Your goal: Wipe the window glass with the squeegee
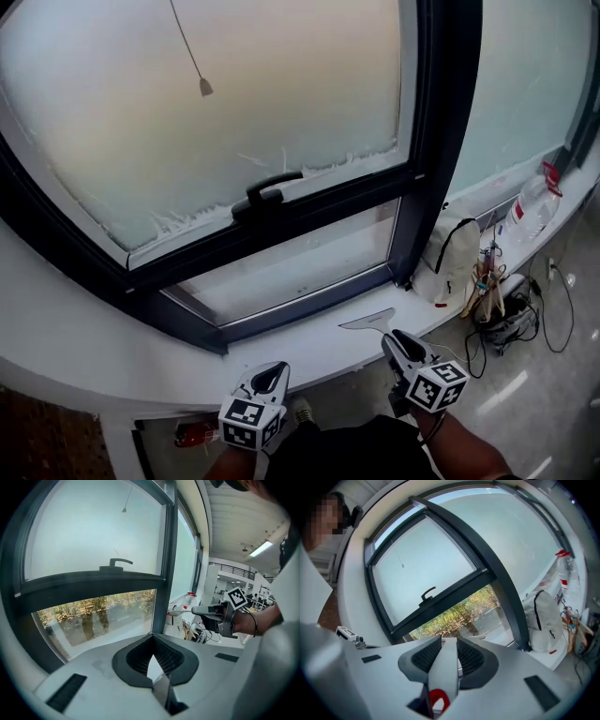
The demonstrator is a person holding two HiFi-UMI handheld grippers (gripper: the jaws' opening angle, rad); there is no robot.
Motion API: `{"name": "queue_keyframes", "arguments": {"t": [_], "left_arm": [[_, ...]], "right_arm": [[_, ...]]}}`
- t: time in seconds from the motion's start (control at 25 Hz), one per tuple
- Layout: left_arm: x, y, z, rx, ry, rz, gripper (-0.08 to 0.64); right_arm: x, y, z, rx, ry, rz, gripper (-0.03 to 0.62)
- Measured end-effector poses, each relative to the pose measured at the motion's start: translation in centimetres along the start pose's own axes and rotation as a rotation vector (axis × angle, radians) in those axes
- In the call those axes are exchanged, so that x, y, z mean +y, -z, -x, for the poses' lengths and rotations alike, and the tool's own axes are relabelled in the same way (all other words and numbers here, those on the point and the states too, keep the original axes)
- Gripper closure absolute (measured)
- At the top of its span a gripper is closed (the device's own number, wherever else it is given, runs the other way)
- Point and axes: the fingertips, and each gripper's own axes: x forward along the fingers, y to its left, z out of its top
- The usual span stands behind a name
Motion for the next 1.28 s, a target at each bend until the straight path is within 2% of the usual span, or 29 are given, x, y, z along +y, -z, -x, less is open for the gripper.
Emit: {"name": "queue_keyframes", "arguments": {"t": [0.12, 0.28, 0.48, 0.64, 0.8, 0.96, 1.12, 1.28], "left_arm": [[2.8, -0.5, -1.4, 0.033, 0.092, -0.077, 0.56], [5.8, -0.6, -3.1, 0.084, 0.198, -0.188, 0.56], [7.7, -0.3, -6.2, 0.157, 0.25, -0.277, 0.56], [8.9, 0.2, -9.0, 0.205, 0.247, -0.342, 0.56], [9.2, 0.2, -11.5, 0.262, 0.218, -0.392, 0.56], [10.3, 0.5, -13.8, 0.35, 0.182, -0.438, 0.56], [10.9, 1.2, -15.8, 0.404, 0.171, -0.394, 0.56], [11.5, 0.8, -17.6, 0.435, 0.151, -0.396, 0.56]], "right_arm": [[0.1, 0.1, -2.6, -0.088, 0.068, -0.16, 0.497], [0.7, 0.8, -5.7, -0.214, 0.116, -0.34, 0.497], [-2.0, 0.4, -7.9, -0.375, 0.146, -0.529, 0.497], [-7.4, -0.5, -9.3, -0.528, 0.176, -0.727, 0.497], [-13.6, -3.2, -11.1, -0.688, 0.162, -0.898, 0.497], [-19.4, -6.5, -14.0, -0.788, 0.152, -1.005, 0.497], [-24.5, -8.7, -16.8, -0.846, 0.152, -1.107, 0.497], [-26.4, -11.6, -18.7, -0.867, 0.13, -1.108, 0.497]]}}
